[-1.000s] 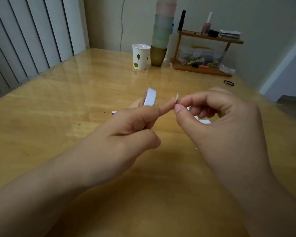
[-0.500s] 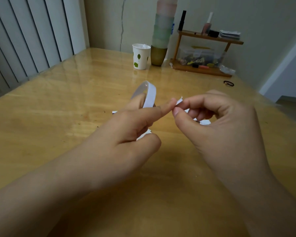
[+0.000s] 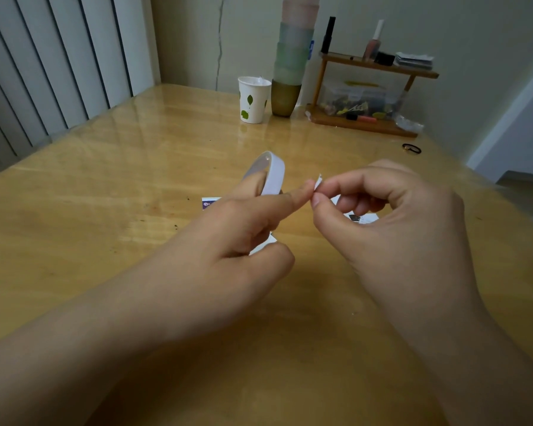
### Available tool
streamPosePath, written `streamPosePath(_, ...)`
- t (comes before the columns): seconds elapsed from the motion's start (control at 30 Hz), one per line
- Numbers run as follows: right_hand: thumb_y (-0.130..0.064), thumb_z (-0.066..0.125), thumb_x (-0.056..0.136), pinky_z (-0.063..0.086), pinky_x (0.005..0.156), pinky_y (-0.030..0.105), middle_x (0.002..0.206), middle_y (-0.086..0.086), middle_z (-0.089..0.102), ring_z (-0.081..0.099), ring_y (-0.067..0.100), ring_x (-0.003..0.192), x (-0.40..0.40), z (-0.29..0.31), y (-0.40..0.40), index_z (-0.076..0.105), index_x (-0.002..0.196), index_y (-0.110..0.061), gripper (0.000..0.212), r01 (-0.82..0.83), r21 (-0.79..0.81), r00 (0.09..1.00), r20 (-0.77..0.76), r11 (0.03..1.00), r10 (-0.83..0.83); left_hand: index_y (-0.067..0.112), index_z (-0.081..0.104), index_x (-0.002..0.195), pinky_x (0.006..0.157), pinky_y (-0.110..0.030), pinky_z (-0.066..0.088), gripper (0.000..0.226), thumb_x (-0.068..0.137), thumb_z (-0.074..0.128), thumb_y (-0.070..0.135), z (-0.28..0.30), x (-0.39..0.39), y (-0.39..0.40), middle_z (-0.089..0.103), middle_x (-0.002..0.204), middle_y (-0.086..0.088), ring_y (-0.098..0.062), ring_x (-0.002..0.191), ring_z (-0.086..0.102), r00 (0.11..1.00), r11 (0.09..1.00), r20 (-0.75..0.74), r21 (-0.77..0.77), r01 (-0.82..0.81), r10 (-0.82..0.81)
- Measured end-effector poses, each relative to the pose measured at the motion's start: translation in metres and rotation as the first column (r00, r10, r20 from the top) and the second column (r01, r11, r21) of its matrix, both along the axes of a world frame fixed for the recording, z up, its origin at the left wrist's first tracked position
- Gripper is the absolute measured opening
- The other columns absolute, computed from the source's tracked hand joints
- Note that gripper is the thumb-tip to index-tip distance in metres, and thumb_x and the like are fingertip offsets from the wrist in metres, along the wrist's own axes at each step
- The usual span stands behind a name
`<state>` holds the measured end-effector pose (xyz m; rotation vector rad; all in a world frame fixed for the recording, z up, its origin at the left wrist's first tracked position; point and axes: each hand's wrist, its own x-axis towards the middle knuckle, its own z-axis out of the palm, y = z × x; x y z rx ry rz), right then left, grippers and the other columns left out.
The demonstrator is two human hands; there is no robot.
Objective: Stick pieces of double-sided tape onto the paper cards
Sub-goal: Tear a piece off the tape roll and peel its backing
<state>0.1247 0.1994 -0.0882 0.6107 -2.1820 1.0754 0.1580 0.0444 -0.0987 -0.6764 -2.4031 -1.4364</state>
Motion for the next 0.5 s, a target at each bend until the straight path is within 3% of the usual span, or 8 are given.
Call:
streamPosePath(0.1, -0.024, 0.068, 0.072, 0.039, 0.059, 0.011, 0.064, -0.007, 0.055, 0.05, 0.011, 0.065, 0.001, 0.001, 0.0, 0.067, 0.068, -0.033, 0.01, -0.012, -0.029, 0.999, 0.034, 0.999, 0.013, 0.021, 0.055, 0.131, 0.066, 0.002, 0.035, 0.058, 0.073, 0.053, 0.022, -0.005, -0.001, 0.0, 0.045, 0.073, 0.044, 0.02, 0.072, 0.046, 1.0, 0.998, 0.02, 0.057, 0.007, -0.009)
streamPosePath(0.33, -0.027, 0.069, 0.069, 0.043, 0.055, 0.021, 0.065, -0.003, 0.057, 0.051, 0.01, 0.063, 0.0, 0.006, 0.002, 0.067, 0.064, -0.034, 0.009, -0.098, -0.131, 0.977, 0.178, 0.987, 0.121, -0.003, 0.061, 0.11, 0.054, -0.005, 0.039, 0.041, 0.078, 0.055, 0.021, -0.01, -0.007, -0.008, 0.051, 0.062, 0.014, 0.004, 0.054, 0.044, 0.991, 0.978, 0.118, 0.206, 0.031, -0.057)
streamPosePath(0.5, -0.022, 0.074, 0.069, 0.041, 0.053, 0.015, 0.064, 0.001, 0.056, 0.046, 0.004, 0.059, 0.001, 0.009, 0.003, 0.07, 0.064, -0.031, 0.011, -0.17, -0.212, 0.944, 0.245, 0.962, 0.22, -0.01, 0.057, 0.11, 0.054, -0.005, 0.039, 0.04, 0.08, 0.055, 0.016, -0.009, -0.013, -0.012, 0.051, 0.061, 0.006, 0.003, 0.053, 0.044, 0.984, 0.967, 0.152, 0.247, 0.055, -0.095)
